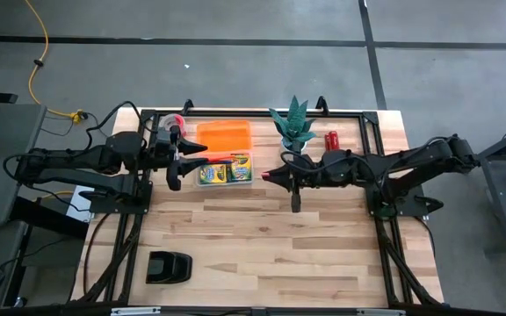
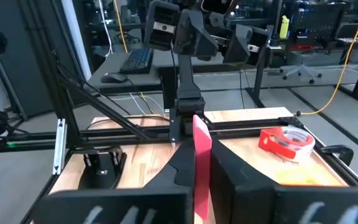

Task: Pack school essentials
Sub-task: Put the pink eraser into the orange supply box

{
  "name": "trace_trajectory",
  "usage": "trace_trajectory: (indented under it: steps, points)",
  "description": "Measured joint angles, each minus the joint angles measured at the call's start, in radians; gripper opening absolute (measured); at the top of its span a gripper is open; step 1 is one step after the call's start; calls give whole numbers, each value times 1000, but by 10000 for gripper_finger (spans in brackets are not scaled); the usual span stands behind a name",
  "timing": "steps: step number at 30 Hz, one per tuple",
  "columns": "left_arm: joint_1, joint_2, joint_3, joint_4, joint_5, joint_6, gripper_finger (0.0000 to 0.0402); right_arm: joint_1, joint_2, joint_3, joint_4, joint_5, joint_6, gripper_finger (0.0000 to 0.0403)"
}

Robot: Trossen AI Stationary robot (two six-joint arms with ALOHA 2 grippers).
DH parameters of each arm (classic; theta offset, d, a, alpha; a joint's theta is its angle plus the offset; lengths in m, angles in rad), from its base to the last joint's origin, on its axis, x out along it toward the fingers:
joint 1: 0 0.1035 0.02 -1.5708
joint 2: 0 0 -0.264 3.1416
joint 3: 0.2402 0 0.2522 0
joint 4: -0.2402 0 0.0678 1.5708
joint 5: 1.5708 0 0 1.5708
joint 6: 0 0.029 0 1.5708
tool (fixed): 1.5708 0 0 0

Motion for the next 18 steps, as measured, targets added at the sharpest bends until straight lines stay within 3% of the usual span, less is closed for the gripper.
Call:
trace_trajectory:
  steps: [11, 18]
  points:
    - [0, 11, 0, 16, -3, 15, 186, -5, 8, 0, 26, 0, 27, 3]
    - [-9, 179, 0, 140, 69, 49, 186, -46, 100, 0, 181, -6, 58, 3]
